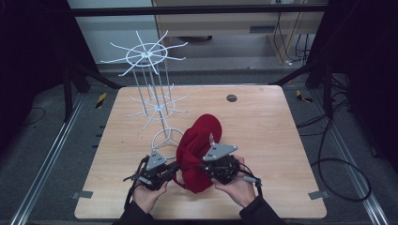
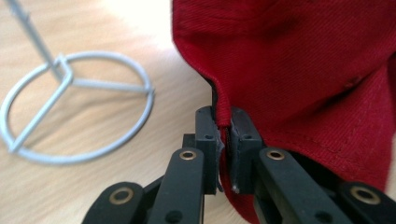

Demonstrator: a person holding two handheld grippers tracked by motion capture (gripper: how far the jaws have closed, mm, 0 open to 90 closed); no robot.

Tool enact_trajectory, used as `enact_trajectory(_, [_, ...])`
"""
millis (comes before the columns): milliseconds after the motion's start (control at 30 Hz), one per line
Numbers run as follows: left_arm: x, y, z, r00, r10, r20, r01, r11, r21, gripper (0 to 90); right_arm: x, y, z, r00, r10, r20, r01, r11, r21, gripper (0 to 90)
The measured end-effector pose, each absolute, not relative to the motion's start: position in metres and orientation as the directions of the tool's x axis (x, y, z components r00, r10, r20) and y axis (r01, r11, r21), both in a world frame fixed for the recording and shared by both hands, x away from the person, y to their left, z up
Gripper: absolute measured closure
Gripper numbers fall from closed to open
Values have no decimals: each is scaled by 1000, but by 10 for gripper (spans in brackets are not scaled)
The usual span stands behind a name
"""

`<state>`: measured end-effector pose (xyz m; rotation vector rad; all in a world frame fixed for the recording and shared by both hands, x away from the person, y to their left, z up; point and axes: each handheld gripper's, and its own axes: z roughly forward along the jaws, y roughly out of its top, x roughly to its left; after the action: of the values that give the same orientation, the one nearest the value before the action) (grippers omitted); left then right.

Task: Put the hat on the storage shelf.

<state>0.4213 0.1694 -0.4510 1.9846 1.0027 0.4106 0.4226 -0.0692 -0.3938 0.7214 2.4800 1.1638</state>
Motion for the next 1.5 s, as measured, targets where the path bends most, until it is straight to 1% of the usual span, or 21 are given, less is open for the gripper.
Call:
enact_trajectory(100, [420, 175, -459, 618, 783, -71, 510, -330, 795, 836, 425, -59, -400, -829, 556, -58, 317, 554, 770, 782])
enact_trajectory(167, [420, 177, -462, 615, 786, -64, 516, -340, 787, 836, 426, -54, -405, -834, 549, -51, 318, 553, 770, 760])
enact_trajectory(267, [420, 178, -465, 615, 788, -30, 513, -370, 775, 836, 427, -53, -408, -845, 535, -18, 318, 529, 787, 694])
enact_trajectory(333, [420, 178, -467, 614, 789, -17, 511, -381, 770, 836, 428, -59, -405, -851, 526, 11, 319, 498, 807, 657])
enact_trajectory(367, [420, 178, -468, 613, 790, -17, 514, -383, 768, 836, 429, -64, -403, -849, 527, 24, 315, 470, 825, 620])
enact_trajectory(400, [421, 179, -469, 610, 793, -7, 515, -390, 764, 836, 429, -68, -400, -846, 532, 33, 318, 453, 833, 615])
enact_trajectory(467, [422, 179, -472, 606, 796, -4, 523, -395, 755, 837, 431, -79, -395, -835, 547, 57, 325, 408, 853, 598])
enact_trajectory(533, [423, 180, -474, 604, 797, -5, 530, -397, 749, 837, 434, -91, -393, -809, 585, 50, 329, 382, 863, 576])
enact_trajectory(600, [424, 179, -475, 605, 796, 2, 530, -405, 745, 837, 439, -99, -398, -768, 640, -1, 326, 393, 860, 536])
enact_trajectory(667, [423, 178, -475, 606, 795, 3, 527, -404, 747, 837, 447, -104, -409, -728, 685, -21, 354, 402, 844, 522])
enact_trajectory(733, [423, 178, -475, 611, 791, 7, 525, -412, 745, 837, 455, -106, -422, -700, 714, -9, 393, 396, 830, 495])
enact_trajectory(833, [424, 178, -475, 611, 792, 2, 526, -407, 747, 837, 468, -106, -443, -671, 741, 5, 434, 388, 813, 480])
enact_trajectory(967, [424, 178, -477, 609, 793, -1, 531, -407, 743, 837, 477, -103, -454, -660, 748, 64, 472, 347, 811, 466])
enact_trajectory(1033, [424, 178, -477, 609, 793, -1, 533, -408, 741, 837, 481, -101, -459, -659, 747, 86, 494, 343, 799, 480])
enact_trajectory(1133, [425, 178, -477, 611, 791, -2, 533, -410, 740, 837, 486, -99, -471, -664, 740, 103, 532, 372, 760, 496])
enact_trajectory(1233, [426, 178, -478, 610, 792, -6, 537, -407, 739, 837, 491, -97, -483, -666, 722, 186, 593, 362, 719, 629])
enact_trajectory(1300, [426, 179, -478, 608, 794, -8, 540, -406, 737, 837, 490, -96, -483, -665, 730, 158, 588, 381, 714, 752])
enact_trajectory(1333, [427, 179, -478, 609, 793, -10, 540, -405, 737, 837, 489, -97, -481, -663, 729, 169, 592, 373, 715, 784])
enact_trajectory(1433, [427, 178, -477, 609, 793, -17, 537, -397, 744, 837, 485, -101, -477, -651, 744, 153, 588, 366, 722, 841])
enact_trajectory(1500, [428, 176, -475, 609, 793, -23, 537, -391, 748, 837, 481, -106, -472, -633, 759, 151, 597, 354, 720, 849])
